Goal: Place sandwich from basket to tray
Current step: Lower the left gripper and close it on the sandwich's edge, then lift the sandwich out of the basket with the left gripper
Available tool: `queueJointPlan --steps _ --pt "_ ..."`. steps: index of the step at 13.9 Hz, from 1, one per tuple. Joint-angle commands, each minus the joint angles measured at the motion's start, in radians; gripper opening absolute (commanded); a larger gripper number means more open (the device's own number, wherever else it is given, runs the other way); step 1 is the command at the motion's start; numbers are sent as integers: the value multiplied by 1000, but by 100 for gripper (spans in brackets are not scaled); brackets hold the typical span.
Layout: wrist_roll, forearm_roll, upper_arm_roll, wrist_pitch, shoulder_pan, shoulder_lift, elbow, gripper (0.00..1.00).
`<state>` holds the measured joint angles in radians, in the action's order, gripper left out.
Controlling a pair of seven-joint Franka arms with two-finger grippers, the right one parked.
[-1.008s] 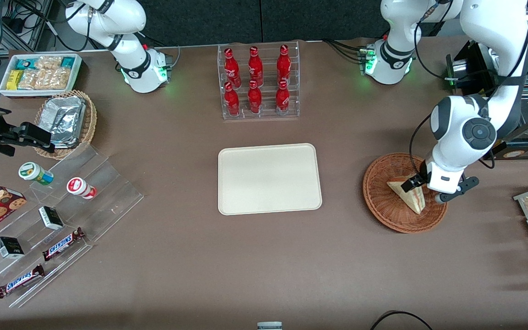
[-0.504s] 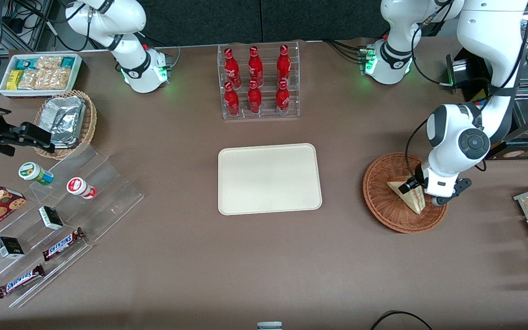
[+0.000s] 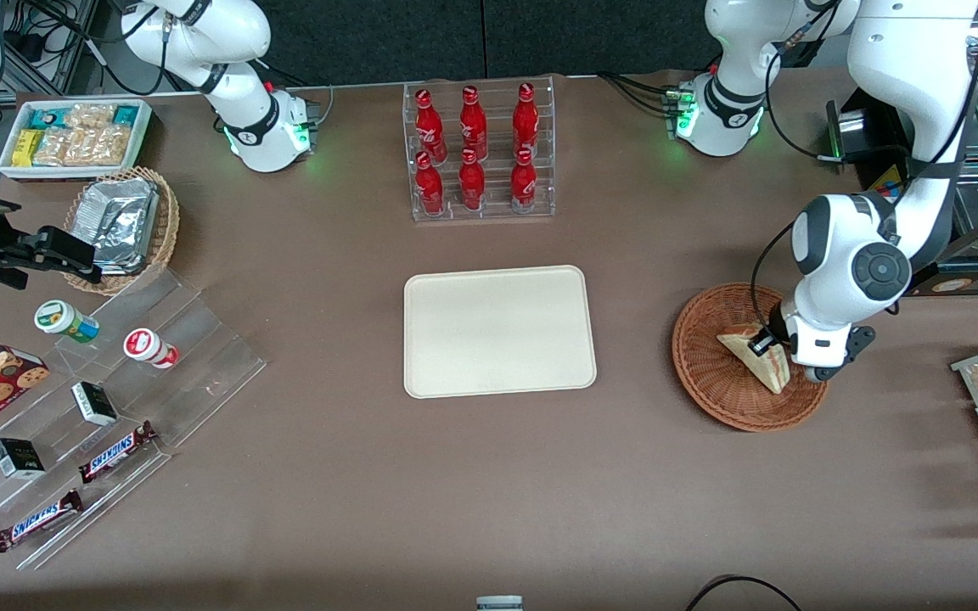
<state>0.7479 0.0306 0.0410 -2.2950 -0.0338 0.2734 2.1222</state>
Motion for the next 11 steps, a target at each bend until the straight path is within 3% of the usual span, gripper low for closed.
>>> queueJointPlan --steps 1,6,11 --pt "-1 -1 3 155 -17 1 -126 0" --pt "-1 -1 5 347 -200 -2 -284 0" --pt "4 -11 5 339 -415 18 -327 0"
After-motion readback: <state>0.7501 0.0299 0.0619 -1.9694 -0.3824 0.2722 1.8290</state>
